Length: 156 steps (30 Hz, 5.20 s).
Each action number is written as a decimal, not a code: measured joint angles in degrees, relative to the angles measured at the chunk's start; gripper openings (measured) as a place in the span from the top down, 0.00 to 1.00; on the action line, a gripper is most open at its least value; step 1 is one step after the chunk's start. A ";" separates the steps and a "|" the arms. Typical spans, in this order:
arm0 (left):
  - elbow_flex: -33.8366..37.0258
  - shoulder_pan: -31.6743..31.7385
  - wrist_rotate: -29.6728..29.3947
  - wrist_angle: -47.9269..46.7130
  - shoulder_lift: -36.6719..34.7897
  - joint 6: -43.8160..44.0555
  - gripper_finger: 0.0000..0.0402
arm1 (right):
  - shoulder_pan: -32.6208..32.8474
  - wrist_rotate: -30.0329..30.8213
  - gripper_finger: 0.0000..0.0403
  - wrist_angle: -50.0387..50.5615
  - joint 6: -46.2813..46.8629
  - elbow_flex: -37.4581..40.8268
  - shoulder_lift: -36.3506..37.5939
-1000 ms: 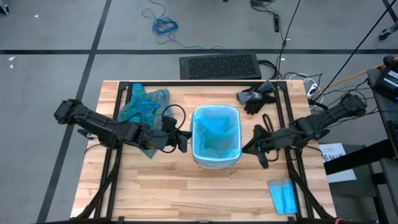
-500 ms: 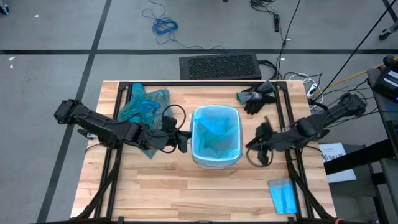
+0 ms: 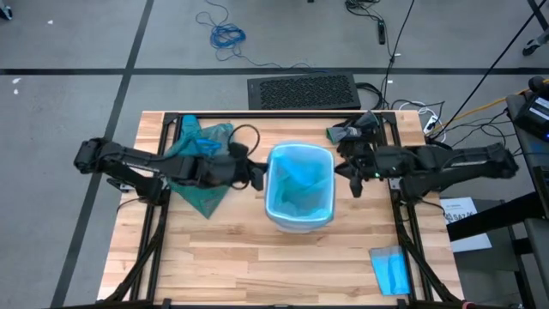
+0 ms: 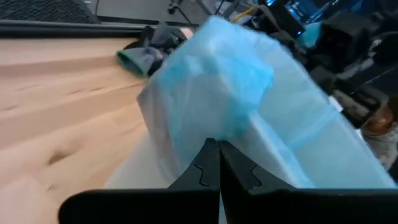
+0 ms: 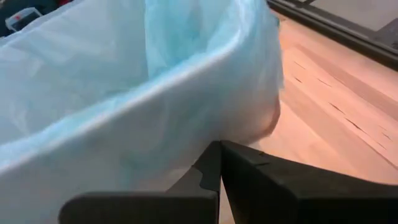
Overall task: Place trash/remove bag and relplace
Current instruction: Insert the new blue trash bag into the trash bin, then return to Home Position
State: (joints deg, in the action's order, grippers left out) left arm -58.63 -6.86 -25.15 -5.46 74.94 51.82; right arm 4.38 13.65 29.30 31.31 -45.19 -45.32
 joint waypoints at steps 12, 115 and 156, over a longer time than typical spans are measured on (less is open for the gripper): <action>0.04 1.26 7.14 -8.51 -3.15 1.14 1.00 | -10.07 -9.04 1.00 1.21 -2.60 0.00 0.66; 58.16 -16.30 14.87 36.37 -60.81 -32.85 1.00 | -5.55 -21.26 1.00 -44.87 1.03 44.44 32.54; 58.21 -16.30 15.94 35.35 -60.76 -32.72 1.00 | -5.51 -19.67 1.00 -30.92 2.54 44.41 32.44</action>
State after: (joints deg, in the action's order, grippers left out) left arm -0.43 -23.16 -9.21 29.89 14.17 19.09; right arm -1.13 -6.02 -1.62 33.85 -0.78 -12.88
